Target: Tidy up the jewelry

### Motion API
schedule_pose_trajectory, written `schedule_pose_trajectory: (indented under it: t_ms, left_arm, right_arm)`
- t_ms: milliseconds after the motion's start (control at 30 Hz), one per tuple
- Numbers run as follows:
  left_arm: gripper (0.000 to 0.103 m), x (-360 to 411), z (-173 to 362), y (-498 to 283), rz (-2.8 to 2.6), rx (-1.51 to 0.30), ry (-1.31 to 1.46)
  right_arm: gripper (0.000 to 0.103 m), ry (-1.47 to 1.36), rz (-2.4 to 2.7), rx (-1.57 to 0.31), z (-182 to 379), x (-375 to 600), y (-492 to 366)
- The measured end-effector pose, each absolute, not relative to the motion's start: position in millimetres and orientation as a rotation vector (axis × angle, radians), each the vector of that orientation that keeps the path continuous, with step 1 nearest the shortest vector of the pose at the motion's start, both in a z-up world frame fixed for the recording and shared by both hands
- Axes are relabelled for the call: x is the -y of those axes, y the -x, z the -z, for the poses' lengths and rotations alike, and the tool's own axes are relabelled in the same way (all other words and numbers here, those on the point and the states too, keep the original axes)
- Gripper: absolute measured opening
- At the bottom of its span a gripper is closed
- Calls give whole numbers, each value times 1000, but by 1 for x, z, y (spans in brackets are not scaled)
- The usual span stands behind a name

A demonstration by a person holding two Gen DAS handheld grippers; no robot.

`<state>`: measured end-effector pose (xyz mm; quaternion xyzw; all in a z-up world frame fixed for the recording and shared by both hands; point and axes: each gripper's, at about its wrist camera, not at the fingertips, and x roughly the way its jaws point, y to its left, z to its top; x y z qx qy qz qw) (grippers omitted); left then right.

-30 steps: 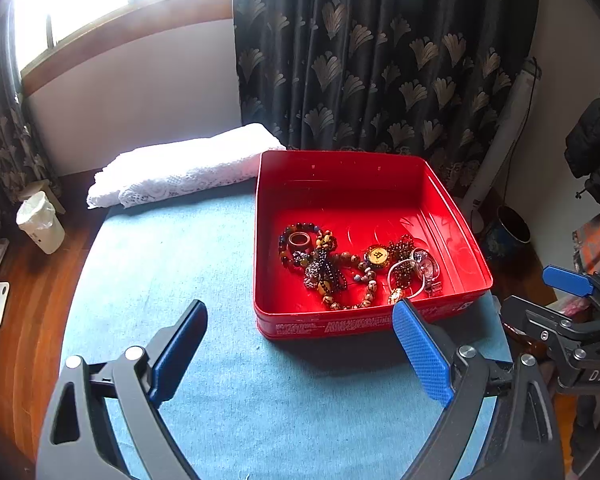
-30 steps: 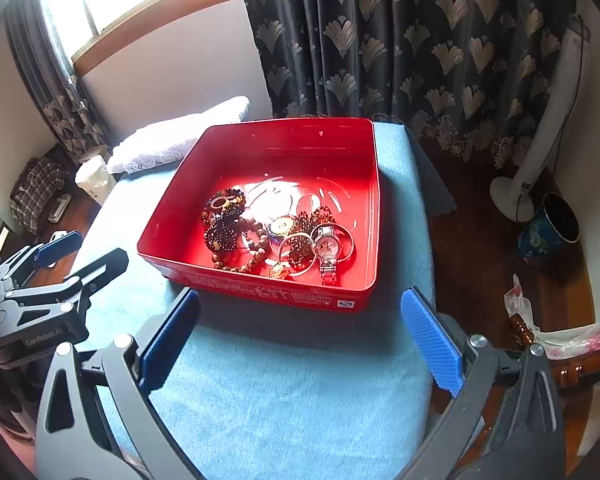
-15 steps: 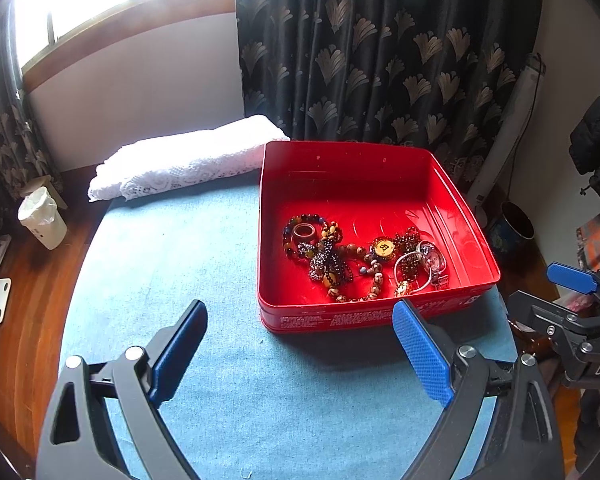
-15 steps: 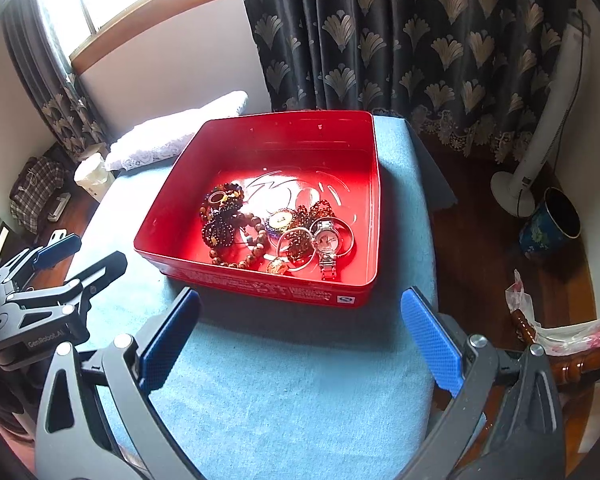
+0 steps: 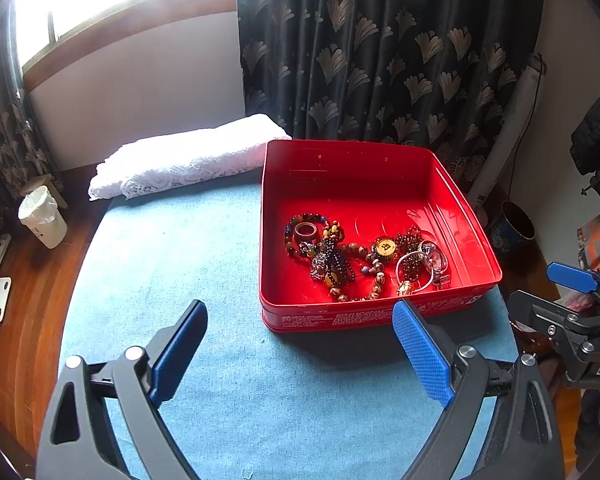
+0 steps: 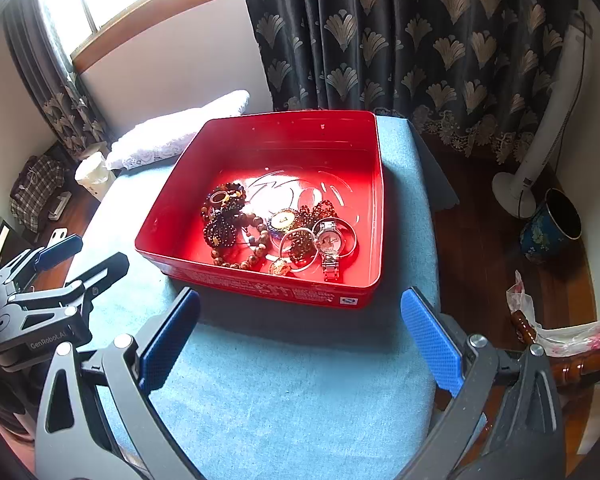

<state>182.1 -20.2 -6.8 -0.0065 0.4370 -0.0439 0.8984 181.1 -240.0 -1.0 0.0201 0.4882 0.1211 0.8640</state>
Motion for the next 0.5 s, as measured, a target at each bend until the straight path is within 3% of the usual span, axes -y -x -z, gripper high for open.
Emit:
schedule_pose_trajectory:
  t_ms: [500]
  left_arm:
    - [92,20,7,-182,90,-904,14]
  right_arm:
    - [97,-42,-256,-1024,2,239,-181]
